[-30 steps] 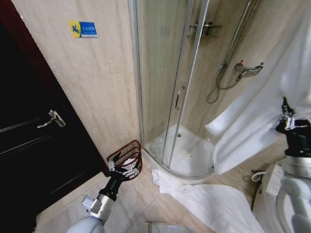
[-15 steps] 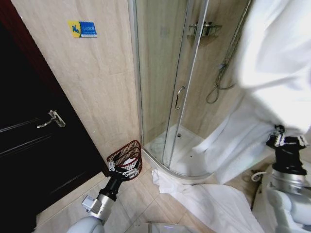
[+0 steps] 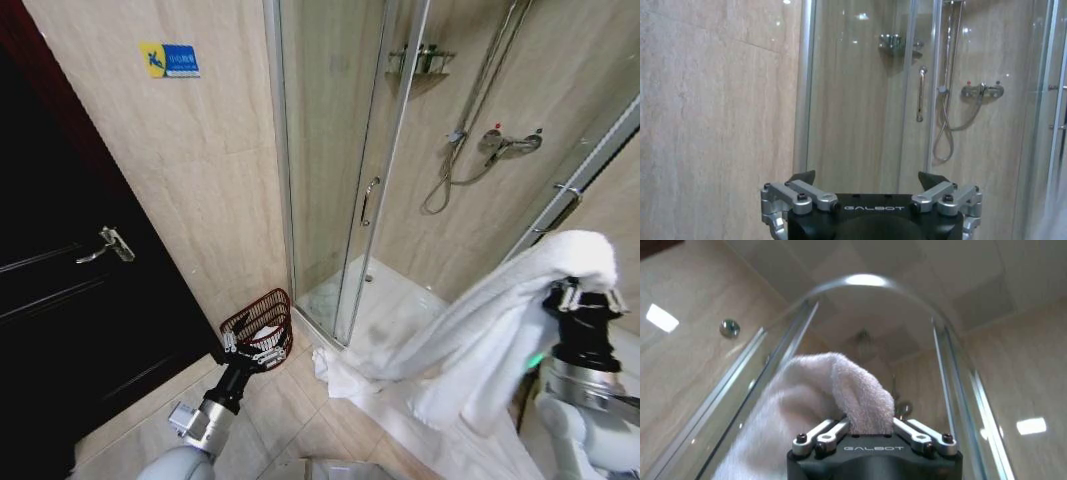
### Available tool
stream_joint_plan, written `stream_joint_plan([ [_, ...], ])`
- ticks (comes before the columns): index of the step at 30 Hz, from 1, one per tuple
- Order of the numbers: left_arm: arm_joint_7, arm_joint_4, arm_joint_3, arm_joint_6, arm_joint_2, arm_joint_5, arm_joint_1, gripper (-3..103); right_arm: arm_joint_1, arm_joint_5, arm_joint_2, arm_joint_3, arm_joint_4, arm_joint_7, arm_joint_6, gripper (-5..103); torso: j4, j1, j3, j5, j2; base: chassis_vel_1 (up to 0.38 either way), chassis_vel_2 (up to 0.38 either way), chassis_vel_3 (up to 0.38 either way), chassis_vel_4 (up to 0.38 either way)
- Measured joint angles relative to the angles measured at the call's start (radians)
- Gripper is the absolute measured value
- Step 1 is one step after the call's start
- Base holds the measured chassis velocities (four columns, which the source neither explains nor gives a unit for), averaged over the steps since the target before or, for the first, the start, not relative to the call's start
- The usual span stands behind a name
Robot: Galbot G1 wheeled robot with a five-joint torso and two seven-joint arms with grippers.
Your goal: Discard the used towel into the hamper.
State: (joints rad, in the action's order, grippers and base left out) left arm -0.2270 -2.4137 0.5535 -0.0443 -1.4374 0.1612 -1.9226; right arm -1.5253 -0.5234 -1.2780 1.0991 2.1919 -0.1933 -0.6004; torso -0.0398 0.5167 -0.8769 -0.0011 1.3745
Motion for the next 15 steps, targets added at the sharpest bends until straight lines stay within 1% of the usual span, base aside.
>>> stream_joint_plan([
  [1,0.0,0.0,0.0,0.0,0.0,0.0,0.0,100,-0.001,-0.002,0.001,0.004,0.009,0.005,0.003,8,0.0002,0.0,0.0,-0.0002,0.0,0.0,0.0,0.0,0.0],
  [3,0.0,0.0,0.0,0.0,0.0,0.0,0.0,100,-0.002,-0.005,0.004,0.01,0.022,0.01,0.012,8,0.0,0.0,0.0,0.0014,0.0,0.0,0.0,0.0,0.0],
  [10,0.0,0.0,0.0,0.0,0.0,0.0,0.0,100,-0.008,-0.013,0.002,0.012,0.077,0.021,0.032,8,0.0,0.0,0.0,0.001,0.0,0.0,0.0,0.0,0.0],
  [15,0.0,0.0,0.0,0.0,0.0,0.0,0.0,100,-0.021,-0.004,-0.028,-0.015,0.115,0.04,0.035,8,0.0001,0.0,0.0,0.0009,0.0,0.0,0.0,0.0,0.0],
])
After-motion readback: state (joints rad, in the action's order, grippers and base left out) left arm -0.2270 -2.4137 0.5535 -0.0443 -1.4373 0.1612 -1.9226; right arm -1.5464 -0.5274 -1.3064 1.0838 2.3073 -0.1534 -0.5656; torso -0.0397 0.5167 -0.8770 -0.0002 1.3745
